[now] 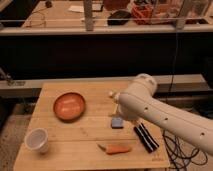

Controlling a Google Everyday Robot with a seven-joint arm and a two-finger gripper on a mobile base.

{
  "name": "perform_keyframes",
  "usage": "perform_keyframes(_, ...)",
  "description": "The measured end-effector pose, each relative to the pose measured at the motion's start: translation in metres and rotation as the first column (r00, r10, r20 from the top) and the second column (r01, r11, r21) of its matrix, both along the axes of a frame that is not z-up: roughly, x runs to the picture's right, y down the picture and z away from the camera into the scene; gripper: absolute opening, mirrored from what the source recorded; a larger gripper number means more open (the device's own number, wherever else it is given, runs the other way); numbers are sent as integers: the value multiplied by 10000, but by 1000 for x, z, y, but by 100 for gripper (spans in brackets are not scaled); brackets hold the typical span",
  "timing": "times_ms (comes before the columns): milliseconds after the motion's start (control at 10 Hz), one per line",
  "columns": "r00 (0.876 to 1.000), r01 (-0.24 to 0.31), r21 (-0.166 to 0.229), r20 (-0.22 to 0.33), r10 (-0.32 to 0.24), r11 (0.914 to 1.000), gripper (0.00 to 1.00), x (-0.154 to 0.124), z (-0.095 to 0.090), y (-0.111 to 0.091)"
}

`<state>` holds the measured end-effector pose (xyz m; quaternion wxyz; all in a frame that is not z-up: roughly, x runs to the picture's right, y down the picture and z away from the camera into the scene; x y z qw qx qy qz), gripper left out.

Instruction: Move the arm in a circular motion

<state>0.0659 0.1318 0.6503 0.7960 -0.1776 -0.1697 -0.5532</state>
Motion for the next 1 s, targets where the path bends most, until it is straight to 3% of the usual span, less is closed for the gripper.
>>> perform_keyframes(300,9892,1078,391,960,-1111,9934,80,-64,-9,-24)
perform_keyframes(600,9499,2160,928,2103,-2312,9720,80,-144,-7,-66)
perform_keyframes(800,9232,2455,1242,2726,-2710,9614,80,-172,12,-103)
perform_keyframes(1000,9099,2400,1365,3135,-2717,9611,80,-180,43,-141)
